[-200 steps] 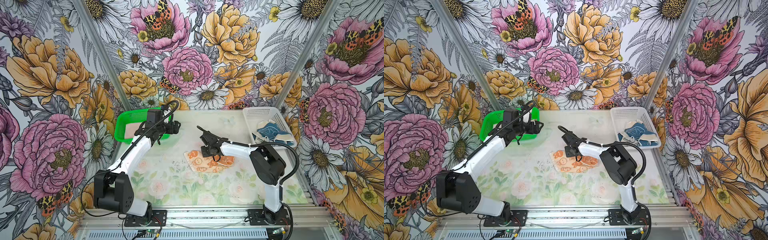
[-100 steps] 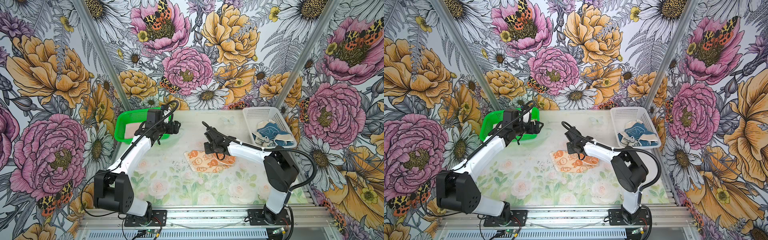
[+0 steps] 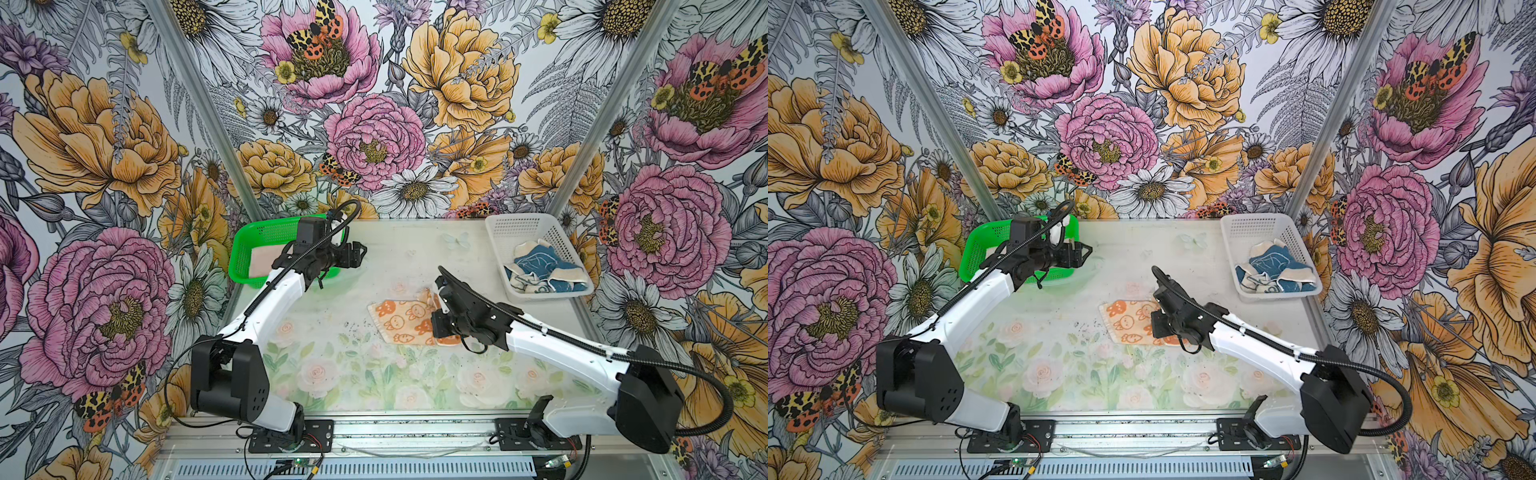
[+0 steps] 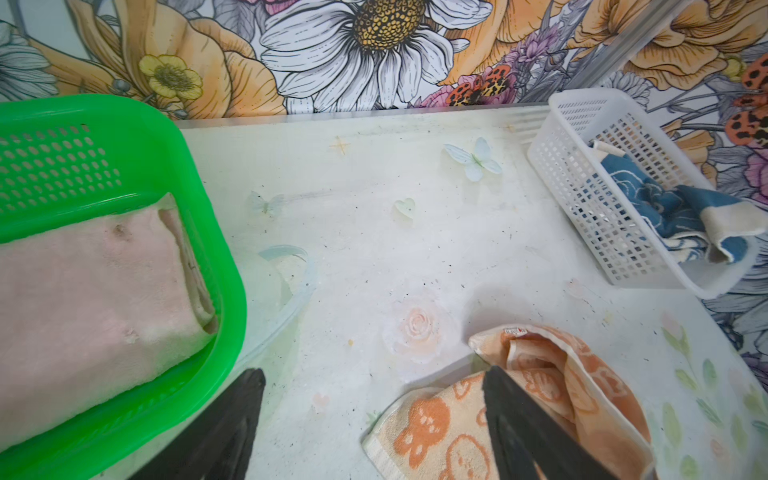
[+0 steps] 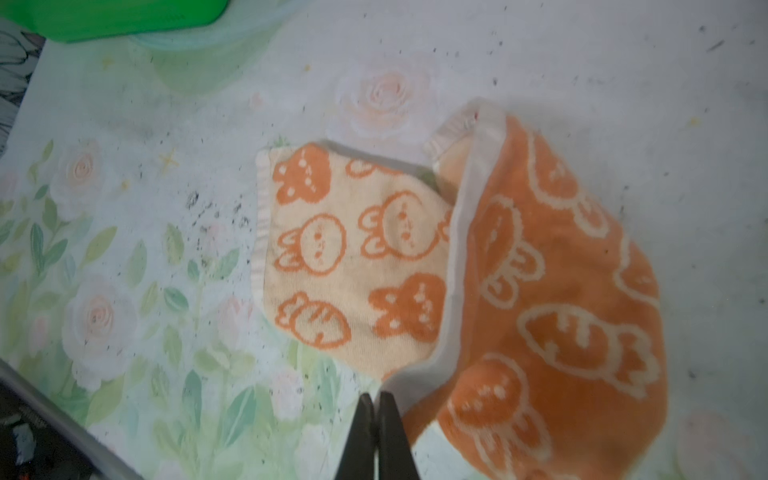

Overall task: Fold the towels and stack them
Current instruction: 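Pull the towel edge toward the robot with right gripper while left grasps far corner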

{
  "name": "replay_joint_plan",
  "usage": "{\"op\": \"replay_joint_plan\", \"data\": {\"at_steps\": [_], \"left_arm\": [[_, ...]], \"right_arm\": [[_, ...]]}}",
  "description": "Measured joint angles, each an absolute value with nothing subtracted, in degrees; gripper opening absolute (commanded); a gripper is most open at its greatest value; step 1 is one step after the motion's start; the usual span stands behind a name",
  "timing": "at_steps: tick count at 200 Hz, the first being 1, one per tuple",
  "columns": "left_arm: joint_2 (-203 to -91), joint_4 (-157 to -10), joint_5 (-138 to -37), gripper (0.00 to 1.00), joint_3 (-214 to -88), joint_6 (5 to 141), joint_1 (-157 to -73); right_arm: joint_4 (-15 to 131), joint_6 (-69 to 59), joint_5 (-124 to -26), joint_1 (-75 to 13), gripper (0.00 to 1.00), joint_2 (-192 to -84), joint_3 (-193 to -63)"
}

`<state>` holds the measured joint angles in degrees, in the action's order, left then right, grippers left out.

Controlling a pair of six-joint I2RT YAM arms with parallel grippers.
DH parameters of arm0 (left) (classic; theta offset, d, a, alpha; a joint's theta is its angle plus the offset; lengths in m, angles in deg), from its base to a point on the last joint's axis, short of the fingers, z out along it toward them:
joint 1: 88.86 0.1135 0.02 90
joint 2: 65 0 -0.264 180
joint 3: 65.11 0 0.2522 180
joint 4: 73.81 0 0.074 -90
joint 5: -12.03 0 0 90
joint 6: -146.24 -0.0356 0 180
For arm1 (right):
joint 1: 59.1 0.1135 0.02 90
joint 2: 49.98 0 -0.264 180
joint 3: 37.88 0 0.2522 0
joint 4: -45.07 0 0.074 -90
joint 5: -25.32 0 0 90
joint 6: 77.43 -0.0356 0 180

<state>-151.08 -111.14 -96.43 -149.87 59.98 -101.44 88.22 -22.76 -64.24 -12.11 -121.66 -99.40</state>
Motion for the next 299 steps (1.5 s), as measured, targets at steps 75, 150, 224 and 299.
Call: {"op": "replay_joint_plan", "data": {"at_steps": [75, 150, 224, 299], "left_arm": [[-162.66, -117.39, -103.05, 0.70, -155.66, 59.61, -109.53], [-172.68, -128.12, -106.59, 0.53, -160.36, 55.74, -116.35], [-179.91, -130.16, -111.93, 0.42, -162.83, 55.92, -119.43], [-183.39, -127.12, -111.86, 0.42, -163.27, 59.35, -120.87]], "right_arm": [[92.63, -37.89, -62.88, -3.39, 0.00, -108.10, -83.16], [93.07, -40.43, -59.93, -3.02, 0.00, -108.59, -82.86], [93.07, -40.56, -59.73, -3.02, 0.00, -108.48, -82.84], [93.07, -40.56, -59.73, -3.02, 0.00, -108.50, -82.84]]}}
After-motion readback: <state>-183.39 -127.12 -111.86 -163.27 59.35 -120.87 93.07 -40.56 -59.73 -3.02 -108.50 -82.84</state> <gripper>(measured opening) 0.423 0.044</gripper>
